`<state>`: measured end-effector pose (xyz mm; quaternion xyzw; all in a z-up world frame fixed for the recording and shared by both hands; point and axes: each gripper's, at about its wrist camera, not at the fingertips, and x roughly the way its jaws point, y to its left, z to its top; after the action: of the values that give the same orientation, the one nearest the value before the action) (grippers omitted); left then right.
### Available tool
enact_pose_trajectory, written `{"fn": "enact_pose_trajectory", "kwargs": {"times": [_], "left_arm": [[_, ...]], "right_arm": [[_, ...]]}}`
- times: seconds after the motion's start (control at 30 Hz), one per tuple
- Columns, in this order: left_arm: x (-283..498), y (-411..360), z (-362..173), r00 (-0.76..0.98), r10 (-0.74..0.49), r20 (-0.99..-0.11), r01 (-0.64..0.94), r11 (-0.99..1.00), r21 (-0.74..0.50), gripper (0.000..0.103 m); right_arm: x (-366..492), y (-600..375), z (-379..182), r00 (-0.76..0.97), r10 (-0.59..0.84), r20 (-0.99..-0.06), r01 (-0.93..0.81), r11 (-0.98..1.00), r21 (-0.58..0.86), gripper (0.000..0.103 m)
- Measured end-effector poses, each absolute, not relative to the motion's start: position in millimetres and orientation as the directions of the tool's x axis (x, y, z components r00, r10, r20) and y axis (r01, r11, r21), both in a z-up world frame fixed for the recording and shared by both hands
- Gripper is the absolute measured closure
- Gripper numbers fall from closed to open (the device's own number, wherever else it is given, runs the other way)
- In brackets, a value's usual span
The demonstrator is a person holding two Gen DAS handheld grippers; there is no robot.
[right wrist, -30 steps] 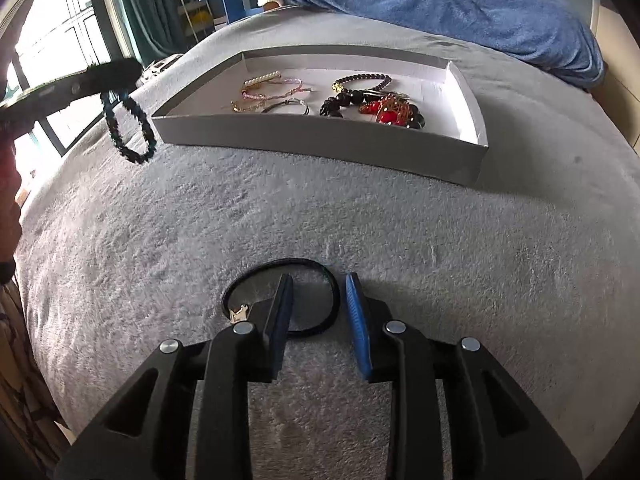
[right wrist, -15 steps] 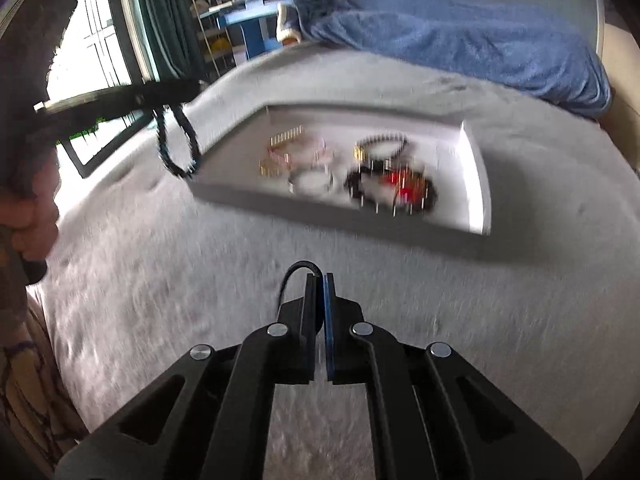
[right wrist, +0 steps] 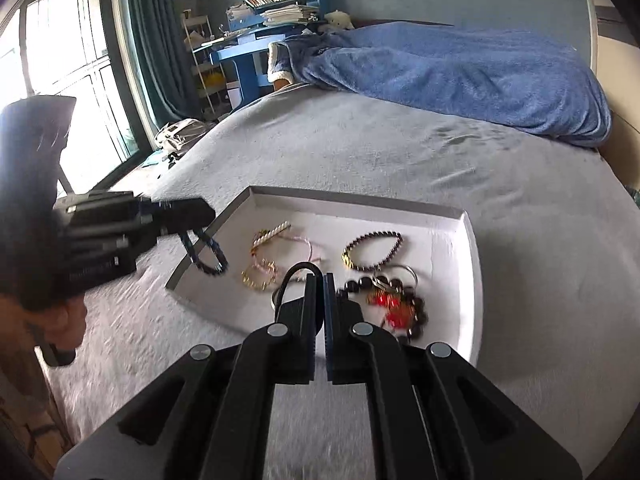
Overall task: Organize jewelry
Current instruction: 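Carry the black hair tie and blue beaded bracelet over the tray, then open both tools to drop the items into the tray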
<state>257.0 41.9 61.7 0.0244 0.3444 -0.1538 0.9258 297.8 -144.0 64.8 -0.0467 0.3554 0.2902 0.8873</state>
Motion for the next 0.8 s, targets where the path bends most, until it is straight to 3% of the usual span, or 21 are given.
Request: {"fn": "enact_pose_trajectory", "kwargs": {"times": [0.5,0.8], "left_arm": [[286,39,4,0.629,-0.216,-0.747,0.274,0.961,-0.047,0.09],[287,37,-15,0.584,-0.163,-0.795,0.257,0.966,-0.009,0.087]], "right_arm": [[349,-111,8,0.497,0.412,-0.764,-0.526,0.843,0.113,0.1],[355,-117,1,0.505,0.376,-0.777,-0.493,0.865,0.099,0.097]]}}
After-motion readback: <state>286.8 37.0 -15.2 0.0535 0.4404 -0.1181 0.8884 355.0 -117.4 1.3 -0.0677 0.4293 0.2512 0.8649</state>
